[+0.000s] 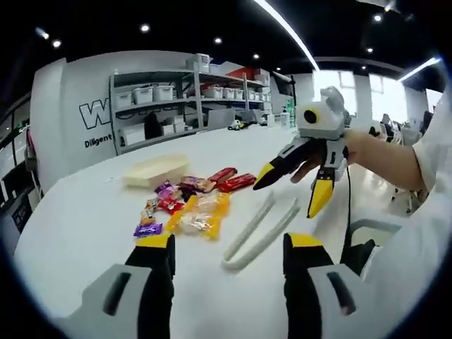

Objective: Place the target food into the container with the food tongs after gripping and lifting it, then release it inside without dropping or visibly crushing the food.

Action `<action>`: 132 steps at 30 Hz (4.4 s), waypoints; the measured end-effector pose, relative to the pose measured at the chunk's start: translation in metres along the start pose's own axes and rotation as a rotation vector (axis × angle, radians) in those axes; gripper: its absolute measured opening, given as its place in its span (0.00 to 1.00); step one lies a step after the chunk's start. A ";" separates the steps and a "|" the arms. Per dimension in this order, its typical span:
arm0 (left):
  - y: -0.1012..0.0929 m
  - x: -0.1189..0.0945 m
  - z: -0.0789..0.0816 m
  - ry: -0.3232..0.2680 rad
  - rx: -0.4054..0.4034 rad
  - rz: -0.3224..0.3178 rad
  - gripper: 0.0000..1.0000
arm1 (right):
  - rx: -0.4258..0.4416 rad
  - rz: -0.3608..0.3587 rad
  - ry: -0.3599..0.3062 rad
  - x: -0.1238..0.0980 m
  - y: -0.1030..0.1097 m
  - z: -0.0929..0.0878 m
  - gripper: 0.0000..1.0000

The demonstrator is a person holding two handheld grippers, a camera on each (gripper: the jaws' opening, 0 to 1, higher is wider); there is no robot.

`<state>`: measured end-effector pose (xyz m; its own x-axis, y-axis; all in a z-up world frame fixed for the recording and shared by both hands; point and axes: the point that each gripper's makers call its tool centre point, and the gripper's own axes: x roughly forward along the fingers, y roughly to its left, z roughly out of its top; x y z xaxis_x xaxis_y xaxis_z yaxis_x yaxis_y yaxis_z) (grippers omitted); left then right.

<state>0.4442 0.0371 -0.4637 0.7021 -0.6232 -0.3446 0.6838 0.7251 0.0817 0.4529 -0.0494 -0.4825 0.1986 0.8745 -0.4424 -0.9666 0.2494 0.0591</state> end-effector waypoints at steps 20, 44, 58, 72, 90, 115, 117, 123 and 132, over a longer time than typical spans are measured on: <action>-0.002 0.014 -0.024 0.100 0.011 -0.042 0.26 | -0.026 0.060 0.031 0.003 -0.004 -0.015 0.39; 0.001 0.023 -0.028 0.135 0.037 -0.035 0.24 | -0.033 0.143 0.060 -0.006 0.015 -0.021 0.30; 0.002 0.027 -0.027 0.145 0.051 -0.027 0.24 | -0.037 0.202 0.071 -0.013 0.029 -0.025 0.29; 0.000 0.036 -0.022 0.149 0.102 -0.020 0.24 | -0.071 0.272 0.088 -0.014 0.048 -0.028 0.27; -0.001 0.041 -0.019 0.159 0.116 -0.018 0.22 | -0.105 0.308 0.089 -0.007 0.062 -0.027 0.27; -0.003 0.047 -0.016 0.160 0.121 -0.021 0.22 | -0.126 0.340 0.081 0.002 0.072 -0.021 0.26; -0.003 0.048 -0.016 0.160 0.121 -0.022 0.23 | -0.127 0.341 0.080 0.002 0.072 -0.021 0.26; -0.003 0.049 -0.014 0.162 0.124 -0.022 0.23 | -0.129 0.344 0.078 0.004 0.073 -0.020 0.27; 0.001 0.043 -0.009 0.141 0.108 -0.014 0.28 | -0.131 0.344 0.071 0.003 0.072 -0.017 0.28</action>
<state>0.4735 0.0136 -0.4874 0.6629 -0.5797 -0.4738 0.7158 0.6763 0.1739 0.3816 -0.0356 -0.4951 -0.1490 0.8658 -0.4777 -0.9882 -0.1137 0.1023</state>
